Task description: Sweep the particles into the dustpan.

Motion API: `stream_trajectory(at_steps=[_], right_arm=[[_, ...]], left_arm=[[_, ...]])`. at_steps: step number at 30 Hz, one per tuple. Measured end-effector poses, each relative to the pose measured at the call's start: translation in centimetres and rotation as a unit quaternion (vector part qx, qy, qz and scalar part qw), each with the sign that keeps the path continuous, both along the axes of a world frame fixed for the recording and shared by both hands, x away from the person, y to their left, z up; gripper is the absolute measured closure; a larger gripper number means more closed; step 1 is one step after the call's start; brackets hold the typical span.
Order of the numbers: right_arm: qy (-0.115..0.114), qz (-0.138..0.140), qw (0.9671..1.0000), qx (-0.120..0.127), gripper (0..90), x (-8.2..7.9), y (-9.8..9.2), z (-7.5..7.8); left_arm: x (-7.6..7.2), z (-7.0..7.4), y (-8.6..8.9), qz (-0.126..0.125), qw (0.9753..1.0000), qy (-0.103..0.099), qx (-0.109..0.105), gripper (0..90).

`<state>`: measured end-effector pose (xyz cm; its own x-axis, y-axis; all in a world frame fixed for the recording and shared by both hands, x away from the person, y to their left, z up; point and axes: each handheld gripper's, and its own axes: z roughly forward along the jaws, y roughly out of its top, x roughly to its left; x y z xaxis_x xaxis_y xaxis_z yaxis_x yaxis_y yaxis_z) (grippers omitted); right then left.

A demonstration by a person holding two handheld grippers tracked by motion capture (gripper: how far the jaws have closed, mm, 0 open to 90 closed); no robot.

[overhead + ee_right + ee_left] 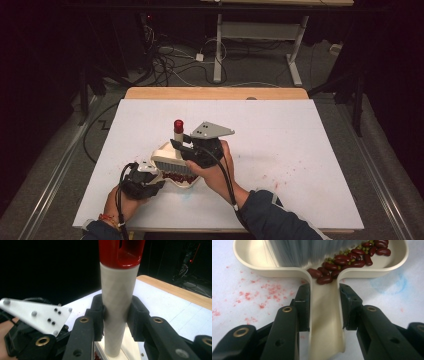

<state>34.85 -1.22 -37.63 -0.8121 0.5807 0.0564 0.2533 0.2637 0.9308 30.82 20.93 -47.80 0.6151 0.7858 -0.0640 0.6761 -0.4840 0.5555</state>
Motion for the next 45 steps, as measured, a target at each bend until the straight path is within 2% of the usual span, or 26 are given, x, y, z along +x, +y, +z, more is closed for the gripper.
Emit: stream_trajectory(at_steps=[7,11,13,18,20,21,22,23,24,25,26,27,28,30,34,36,41,45], right_arm=[[0.009,-0.003,0.9998,0.019,69.7,1.0,-0.6,1.2],[-0.008,-0.003,0.9996,0.026,69.7,1.0,-1.3,2.2],[-0.021,-0.009,0.9995,0.024,69.7,1.0,-2.2,2.8],[-0.039,-0.017,0.9988,0.025,69.7,0.8,-4.0,3.2],[-0.043,-0.016,0.9988,0.014,69.7,0.7,-5.0,3.2],[-0.049,-0.029,0.9984,0.001,69.7,0.7,-6.0,3.1],[-0.049,-0.029,0.9984,0.001,69.7,0.7,-6.0,3.1],[-0.061,-0.047,0.9969,-0.018,69.7,0.8,-6.9,2.7],[-0.061,-0.047,0.9969,-0.018,69.7,0.8,-6.9,2.7],[-0.068,-0.058,0.9956,-0.028,69.7,0.9,-7.3,2.5],[-0.078,-0.081,0.9927,-0.044,69.7,1.2,-8.0,1.9],[-0.081,-0.094,0.9910,-0.050,69.7,1.3,-8.2,1.6],[-0.081,-0.094,0.9910,-0.050,69.7,1.3,-8.2,1.6],[-0.084,-0.110,0.9883,-0.063,69.7,1.5,-8.4,0.9],[-0.085,-0.118,0.9856,-0.086,69.7,1.6,-7.9,-0.6],[-0.086,-0.112,0.9865,-0.083,69.7,1.1,-7.6,-0.9],[-0.082,-0.080,0.9888,-0.095,69.5,-1.1,-5.7,-1.0],[-0.071,-0.049,0.9932,-0.079,69.6,-2.3,-4.3,-1.0]], left_arm=[[-0.1,-0.1,0.4,0.000,1.0000,0.000,-0.008,63.4],[-0.2,-0.1,0.4,-0.005,1.0000,-0.001,-0.004,63.4],[-0.3,0.0,0.5,-0.010,1.0000,0.000,-0.003,63.4],[-0.5,0.0,0.5,-0.015,0.9999,0.003,0.004,63.4],[-0.7,-0.1,0.4,-0.017,0.9998,0.004,0.005,63.4],[-0.8,-0.1,0.4,-0.017,0.9998,0.005,0.006,63.4],[-0.9,-0.1,0.3,-0.015,0.9999,0.004,0.003,63.4],[-0.9,-0.1,0.3,-0.016,0.9999,0.005,0.003,63.4],[-1.0,-0.1,0.3,-0.016,0.9999,0.005,0.002,63.4],[-1.1,0.0,0.3,-0.015,0.9999,0.004,0.001,63.4],[-1.1,0.0,0.3,-0.018,0.9998,0.005,0.004,63.4],[-1.2,0.0,0.2,-0.017,0.9998,0.005,0.004,63.4],[-1.2,0.0,0.2,-0.017,0.9998,0.006,0.004,63.4],[-1.2,0.0,0.1,-0.016,0.9998,0.007,0.006,63.4],[-1.2,-0.1,-0.1,-0.015,0.9998,0.005,0.008,63.4],[-1.2,-0.2,-0.2,-0.015,0.9998,0.005,0.009,63.4],[-1.2,-0.3,-0.4,-0.012,0.9999,0.002,0.008,63.4],[-1.2,-0.2,-0.5,-0.012,0.9999,-0.001,0.010,63.3]])
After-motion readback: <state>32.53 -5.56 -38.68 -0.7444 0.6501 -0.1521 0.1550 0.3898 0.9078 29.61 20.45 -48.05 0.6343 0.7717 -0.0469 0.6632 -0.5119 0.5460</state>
